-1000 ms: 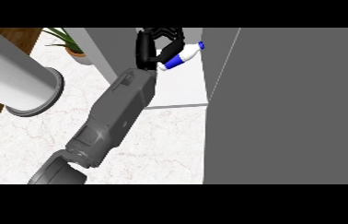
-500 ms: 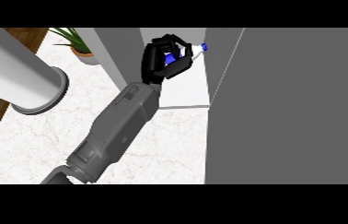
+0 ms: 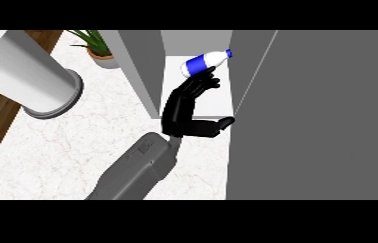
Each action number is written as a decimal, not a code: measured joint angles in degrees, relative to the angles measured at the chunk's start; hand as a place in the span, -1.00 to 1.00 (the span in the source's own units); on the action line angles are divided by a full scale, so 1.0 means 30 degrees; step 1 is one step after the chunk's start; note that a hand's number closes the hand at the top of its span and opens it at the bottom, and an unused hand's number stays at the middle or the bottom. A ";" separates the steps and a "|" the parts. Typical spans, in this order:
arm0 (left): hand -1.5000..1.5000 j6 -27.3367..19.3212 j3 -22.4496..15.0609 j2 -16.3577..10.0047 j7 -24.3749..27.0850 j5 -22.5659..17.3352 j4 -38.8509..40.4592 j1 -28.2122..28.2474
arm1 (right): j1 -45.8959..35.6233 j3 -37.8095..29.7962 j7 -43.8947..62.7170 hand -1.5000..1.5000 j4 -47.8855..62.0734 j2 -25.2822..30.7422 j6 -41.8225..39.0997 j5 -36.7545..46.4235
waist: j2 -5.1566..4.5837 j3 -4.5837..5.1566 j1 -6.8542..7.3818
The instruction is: Pick up the bottled water, place it into the cabinet and close the cabinet
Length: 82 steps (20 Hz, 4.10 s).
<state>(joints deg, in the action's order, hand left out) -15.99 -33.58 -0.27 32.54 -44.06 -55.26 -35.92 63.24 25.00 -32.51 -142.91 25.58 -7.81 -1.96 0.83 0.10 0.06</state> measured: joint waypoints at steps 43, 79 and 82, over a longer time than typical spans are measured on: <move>-1.00 0.9060 0.2731 -1.6333 0.6175 -0.1861 -1.4670 1.9980 | -1.2282 0.4719 0.7613 1.00 -0.0034 0.4183 -0.0949 0.1221 | -0.0574 0.0243 0.2631; -1.00 1.1101 0.5485 -1.8569 0.5361 -0.3654 -1.4208 2.0010 | -2.2091 0.1137 1.5174 1.00 0.8185 -0.2722 -0.1791 -0.7518 | -0.1088 0.0127 0.3553; -1.00 1.1217 0.5553 -1.8589 0.5222 -0.3763 -1.4126 2.0088 | -2.4518 -0.0223 1.5870 1.00 1.0553 -0.4193 -0.0020 -0.7223 | -0.0983 0.0108 0.3325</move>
<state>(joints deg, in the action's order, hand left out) 17.66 -16.92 -56.04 48.20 -55.35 -97.63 24.35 -10.31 24.33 15.10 -111.25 13.00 -7.87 -23.63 -2.12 0.42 10.03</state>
